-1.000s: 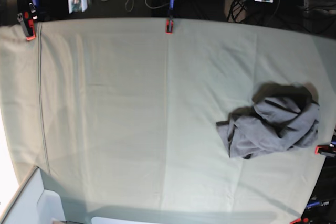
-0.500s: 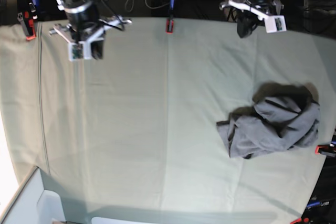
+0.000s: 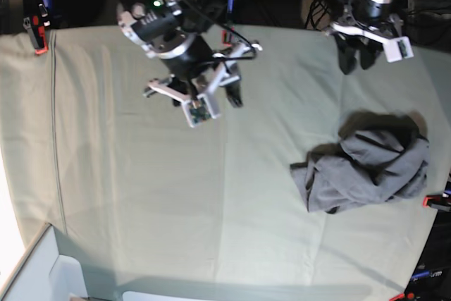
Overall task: Layout the t-shirt on the table in an organized manner, then fold the t-shirt properly
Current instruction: 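Lower the left gripper onto the crumpled grey t-shirt and grasp it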
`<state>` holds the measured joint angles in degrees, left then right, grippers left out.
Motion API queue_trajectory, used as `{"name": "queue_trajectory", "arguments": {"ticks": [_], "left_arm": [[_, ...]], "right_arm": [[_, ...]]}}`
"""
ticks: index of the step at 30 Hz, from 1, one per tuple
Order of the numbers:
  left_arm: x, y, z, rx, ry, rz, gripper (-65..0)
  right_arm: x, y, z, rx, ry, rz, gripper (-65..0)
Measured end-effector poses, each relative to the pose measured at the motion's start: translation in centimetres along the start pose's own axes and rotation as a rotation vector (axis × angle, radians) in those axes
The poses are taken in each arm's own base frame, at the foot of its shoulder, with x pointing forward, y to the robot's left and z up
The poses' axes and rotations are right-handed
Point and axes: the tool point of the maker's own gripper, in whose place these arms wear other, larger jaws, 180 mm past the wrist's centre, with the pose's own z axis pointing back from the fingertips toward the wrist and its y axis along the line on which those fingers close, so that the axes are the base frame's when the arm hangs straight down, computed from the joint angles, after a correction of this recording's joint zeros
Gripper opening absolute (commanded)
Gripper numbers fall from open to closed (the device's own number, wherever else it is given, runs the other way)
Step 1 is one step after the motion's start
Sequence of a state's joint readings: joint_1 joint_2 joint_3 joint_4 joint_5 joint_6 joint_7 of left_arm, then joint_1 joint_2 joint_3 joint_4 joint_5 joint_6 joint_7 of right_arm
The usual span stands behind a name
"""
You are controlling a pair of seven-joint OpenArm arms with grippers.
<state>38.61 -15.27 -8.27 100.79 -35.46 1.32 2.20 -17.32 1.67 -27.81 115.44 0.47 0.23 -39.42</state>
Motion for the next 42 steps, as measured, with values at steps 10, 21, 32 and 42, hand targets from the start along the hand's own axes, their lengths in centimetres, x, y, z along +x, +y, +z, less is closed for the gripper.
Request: {"name": "queue_trajectory", "arguments": {"ticks": [10, 21, 32, 42], "left_arm": [[3.3, -5.5, -7.4, -0.117, -0.103, 0.035, -37.4], [3.3, -6.4, -15.6, 0.005, -0.077, 0.086, -22.8], [2.8, -6.2, -20.1, 0.061, -0.026, 0.098, -22.3], [2.6, -4.9, -21.9, 0.108, 0.006, 0.090, -25.4]], "right_arm": [[-2.3, -1.1, 0.3, -0.013, 0.060, 0.042, -40.6], [-5.3, -4.3, 1.6, -0.095, 0.136, 0.021, -40.6], [-5.6, -5.8, 1.9, -0.136, 0.144, 0.016, -40.6], [-5.9, -6.5, 2.1, -0.151, 0.155, 0.027, -40.6]]}}
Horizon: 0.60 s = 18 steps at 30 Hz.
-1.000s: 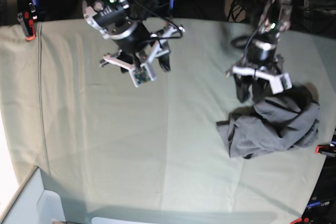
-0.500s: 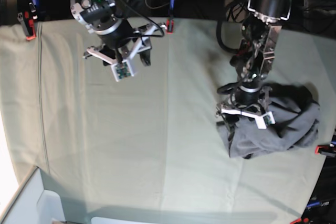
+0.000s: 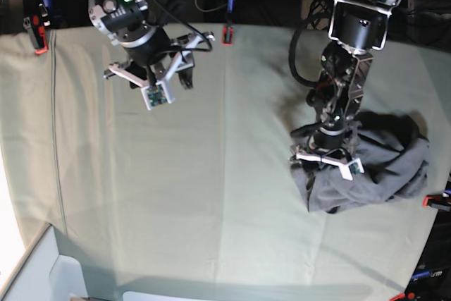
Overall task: Layout the t-shirt on the table in an organized manner, then fold the t-shirt properly
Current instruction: 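Lower the left gripper onto the crumpled grey t-shirt and grasp it, then drag the grasped t-shirt with the left gripper across the table and release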
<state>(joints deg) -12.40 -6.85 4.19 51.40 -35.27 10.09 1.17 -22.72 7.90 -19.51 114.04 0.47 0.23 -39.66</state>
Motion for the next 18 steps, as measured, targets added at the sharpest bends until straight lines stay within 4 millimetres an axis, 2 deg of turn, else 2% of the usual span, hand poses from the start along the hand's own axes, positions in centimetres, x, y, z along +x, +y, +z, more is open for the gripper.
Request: {"name": "queue_trajectory", "arguments": {"ticks": [2, 4, 5, 6, 7, 9, 11, 13, 15, 18], "left_arm": [[-0.2, 0.2, 0.0, 0.005, 0.005, 0.002, -38.5], [-0.3, 0.2, 0.0, 0.004, 0.010, 0.006, -61.1], [-0.3, 0.1, 0.0, 0.004, 0.008, 0.002, -65.0], [-0.1, 0.0, -0.1, 0.002, 0.007, 0.007, -65.0], [0.2, -0.1, -0.2, 0.003, 0.002, 0.005, -61.3], [0.8, 0.0, -0.2, 0.023, -0.014, 0.002, -65.0], [1.7, -0.4, 0.0, 0.031, -0.036, 0.008, -64.5], [2.7, -1.6, 0.8, 0.002, -0.072, 0.024, -64.7], [3.4, -4.7, 2.3, -0.068, -0.112, 0.025, -64.7], [2.3, -11.3, 5.4, -0.244, -0.116, 0.008, -64.7]], "right_arm": [[0.1, 0.0, 0.0, -0.001, -0.002, 0.000, -40.6], [-0.2, 0.0, -0.2, -0.001, 0.006, 0.000, -40.6], [-0.5, -0.2, -0.3, -0.004, 0.013, -0.001, -40.6], [-0.8, -0.5, -0.4, -0.011, 0.024, -0.008, -40.6], [-1.1, -1.0, -0.5, -0.024, 0.032, -0.011, -40.6], [-1.3, -2.0, -0.5, -0.051, 0.037, -0.015, -40.6], [-1.2, -2.4, -0.5, -0.062, 0.036, -0.020, -40.6], [-1.3, -3.1, -0.4, -0.078, 0.037, -0.028, -40.6], [-1.4, -4.2, -0.3, -0.108, 0.039, -0.040, -40.6], [-1.4, -5.6, -0.1, -0.144, 0.036, -0.058, -40.6]]}}
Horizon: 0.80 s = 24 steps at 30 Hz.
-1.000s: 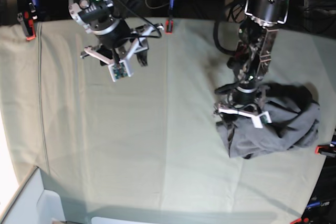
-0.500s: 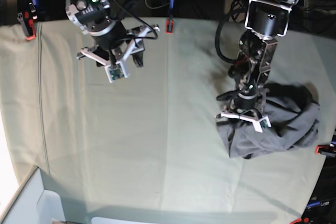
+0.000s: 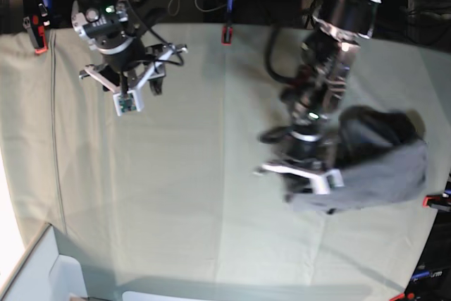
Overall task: Layout the t-shirt on the table in an organized manner, then fold the t-shirt properly
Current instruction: 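Drag the grasped t-shirt with the left gripper across the table and release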
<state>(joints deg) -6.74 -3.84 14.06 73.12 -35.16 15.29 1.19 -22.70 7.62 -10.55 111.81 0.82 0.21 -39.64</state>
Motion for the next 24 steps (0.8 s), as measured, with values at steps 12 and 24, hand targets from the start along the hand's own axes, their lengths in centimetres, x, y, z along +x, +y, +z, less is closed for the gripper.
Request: {"name": "queue_trajectory", "arguments": {"ticks": [12, 24], "left_arm": [[-9.1, -15.0, 7.7, -0.427, 0.127, -0.268, -64.7], [-9.1, -22.8, 12.0, -0.696, 0.064, -0.402, -62.6]], "right_arm": [[-1.3, -11.6, 2.1, -0.304, 0.012, -0.109, -40.6], [-1.6, -14.7, 3.2, -0.390, 0.007, -0.136, -40.6]]}}
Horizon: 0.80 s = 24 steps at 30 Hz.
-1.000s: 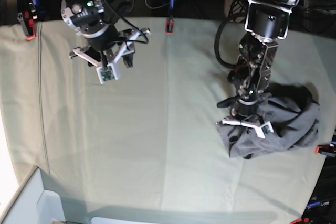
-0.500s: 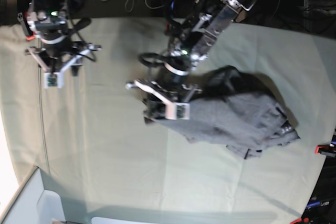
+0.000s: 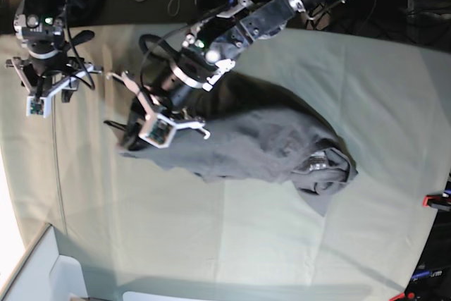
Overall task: Layout the t-shirt on the table in an organized manner, then fold the t-shirt properly
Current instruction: 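Drag the grasped t-shirt with the left gripper across the table and release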
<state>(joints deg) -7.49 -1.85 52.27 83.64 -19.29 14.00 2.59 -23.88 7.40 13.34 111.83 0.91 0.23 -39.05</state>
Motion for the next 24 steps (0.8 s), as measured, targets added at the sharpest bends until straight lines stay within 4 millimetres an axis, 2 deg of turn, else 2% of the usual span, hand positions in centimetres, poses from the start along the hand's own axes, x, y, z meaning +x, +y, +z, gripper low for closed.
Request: {"name": "queue_trajectory", "arguments": {"ticks": [5, 9, 11, 12, 14, 16, 18, 21, 24], "left_arm": [[-0.4, -0.1, 0.7, -0.009, 0.059, 0.000, -40.2], [2.0, -0.3, 1.6, -0.023, -0.004, 0.003, -38.5], [3.2, 0.6, 2.1, -0.014, -0.035, 0.008, -38.5], [3.6, 1.9, 2.4, 0.018, -0.046, 0.014, -38.5], [4.0, 5.9, 3.5, 0.122, -0.061, 0.026, -38.4], [3.4, 11.6, 5.4, 0.288, -0.056, 0.054, -38.0], [2.4, 17.3, 8.2, 0.462, -0.045, 0.088, -37.9], [1.1, 24.8, 12.3, 0.685, -0.030, 0.114, -37.8], [0.3, 29.4, 14.6, 0.815, -0.019, 0.125, -37.8]], "right_arm": [[0.0, 0.1, 0.0, 0.001, 0.000, -0.004, -40.6], [-0.4, 1.1, 0.1, 0.018, 0.009, -0.028, -40.6], [-0.3, 1.1, 0.1, 0.021, 0.006, -0.031, -40.6], [-0.3, 1.2, 0.1, 0.018, 0.006, -0.034, -40.6], [-0.6, 1.5, 0.1, 0.023, 0.016, -0.049, -40.6], [-0.5, 1.7, 0.1, 0.030, 0.013, -0.055, -40.6], [-0.4, 1.6, 0.1, 0.025, 0.011, -0.051, -40.6], [-0.5, 2.7, 0.2, 0.054, 0.013, -0.046, -40.6], [-0.4, 3.1, 0.2, 0.065, 0.012, -0.041, -40.6]]}}
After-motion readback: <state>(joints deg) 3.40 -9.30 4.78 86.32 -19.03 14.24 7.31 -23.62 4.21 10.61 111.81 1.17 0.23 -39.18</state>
